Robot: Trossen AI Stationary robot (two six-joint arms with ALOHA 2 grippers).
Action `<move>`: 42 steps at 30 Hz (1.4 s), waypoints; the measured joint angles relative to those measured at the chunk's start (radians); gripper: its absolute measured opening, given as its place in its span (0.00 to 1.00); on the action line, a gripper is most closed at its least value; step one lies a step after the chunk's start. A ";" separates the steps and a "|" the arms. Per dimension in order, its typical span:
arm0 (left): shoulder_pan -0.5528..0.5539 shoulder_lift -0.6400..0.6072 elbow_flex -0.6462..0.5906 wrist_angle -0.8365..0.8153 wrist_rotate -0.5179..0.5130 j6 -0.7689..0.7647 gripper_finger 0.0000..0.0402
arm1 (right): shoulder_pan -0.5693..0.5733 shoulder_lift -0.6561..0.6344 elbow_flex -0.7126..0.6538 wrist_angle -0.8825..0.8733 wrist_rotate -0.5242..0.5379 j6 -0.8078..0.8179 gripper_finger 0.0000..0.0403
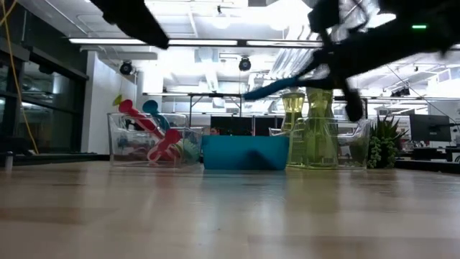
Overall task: Pick & Place Kitchen Sink Supplies
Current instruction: Put the blue sponge into the blue bin
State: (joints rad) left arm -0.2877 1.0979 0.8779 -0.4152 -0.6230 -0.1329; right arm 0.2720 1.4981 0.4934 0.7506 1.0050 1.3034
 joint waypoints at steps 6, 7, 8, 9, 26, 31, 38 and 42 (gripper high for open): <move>0.169 -0.154 -0.237 0.443 0.386 0.201 0.89 | -0.074 0.199 0.210 0.033 0.027 -0.007 0.00; 0.195 -0.170 -0.252 0.480 0.427 0.212 0.89 | -0.080 0.230 0.248 0.030 0.040 -0.009 0.00; 0.225 -0.196 -0.268 0.479 0.470 0.227 0.89 | -0.088 0.260 0.288 0.030 0.047 -0.013 0.00; 0.255 -0.215 -0.277 0.466 0.512 0.244 0.89 | -0.096 0.285 0.322 0.033 0.052 -0.020 0.00; 0.570 -0.360 -0.415 0.724 1.006 0.293 0.89 | -0.257 0.408 0.493 -0.052 0.138 -0.013 0.00; 0.569 -0.364 -0.553 0.987 0.980 0.198 0.89 | -0.278 0.407 0.495 -0.134 0.081 0.044 0.00; 0.569 -0.364 -0.608 1.065 0.923 0.178 0.89 | -0.290 0.406 0.495 -0.249 0.023 0.099 0.00; 0.569 -0.363 -0.611 1.062 0.941 0.180 0.89 | -0.300 0.406 0.495 -0.305 -0.020 0.137 0.00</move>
State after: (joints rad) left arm 0.2813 0.7345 0.2672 0.6468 0.3181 0.0475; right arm -0.0284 1.9038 0.9886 0.4454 0.9849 1.4406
